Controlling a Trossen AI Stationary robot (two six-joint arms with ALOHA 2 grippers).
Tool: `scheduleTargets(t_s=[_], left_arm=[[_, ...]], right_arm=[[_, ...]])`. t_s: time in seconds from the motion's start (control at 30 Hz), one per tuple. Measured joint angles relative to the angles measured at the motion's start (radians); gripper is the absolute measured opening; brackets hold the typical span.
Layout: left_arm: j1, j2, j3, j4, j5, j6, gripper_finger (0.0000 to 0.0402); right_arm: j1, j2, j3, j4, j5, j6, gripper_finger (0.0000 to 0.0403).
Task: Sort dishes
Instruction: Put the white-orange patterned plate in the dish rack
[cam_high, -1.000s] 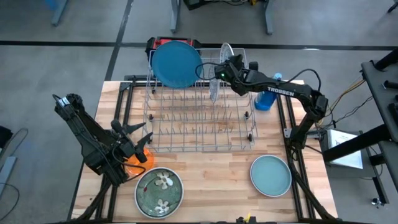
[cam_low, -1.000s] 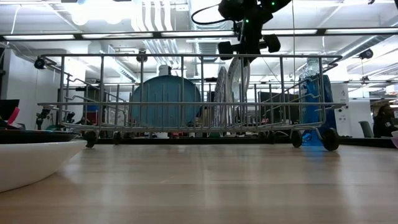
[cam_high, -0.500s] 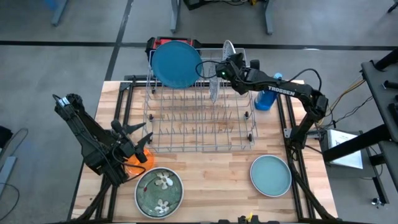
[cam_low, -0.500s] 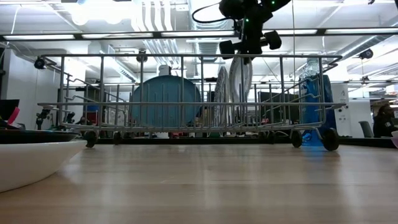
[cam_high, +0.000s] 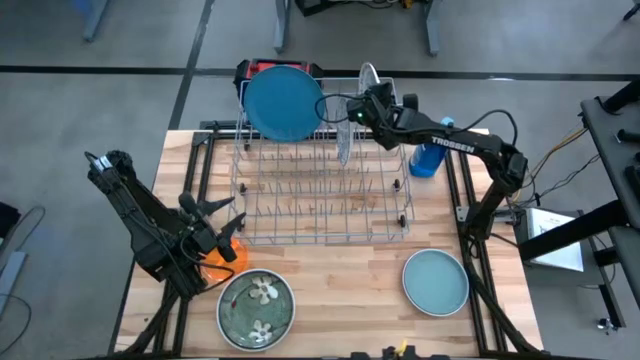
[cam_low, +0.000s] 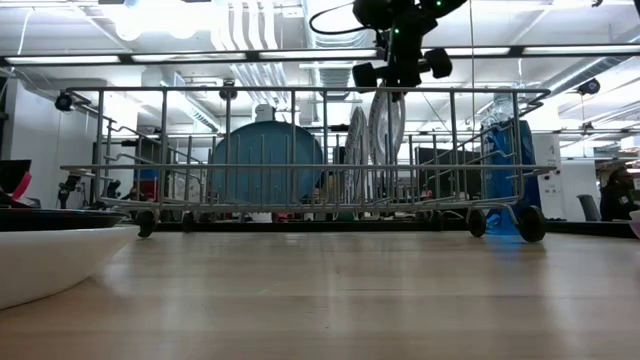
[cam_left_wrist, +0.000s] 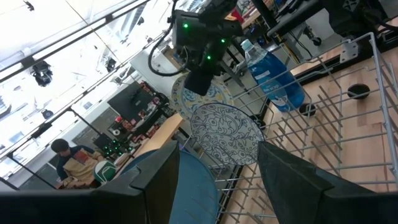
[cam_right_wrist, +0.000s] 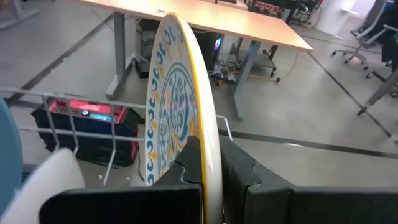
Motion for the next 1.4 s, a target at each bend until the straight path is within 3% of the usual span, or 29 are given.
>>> scheduleTargets(t_s=[1.4], left_arm=[[0.000,0.000,0.000,0.000,0.000,0.000,0.0206]], right_arm=[[-0.003,0.056,0.031,0.022,-0.041,0.026,0.0008]])
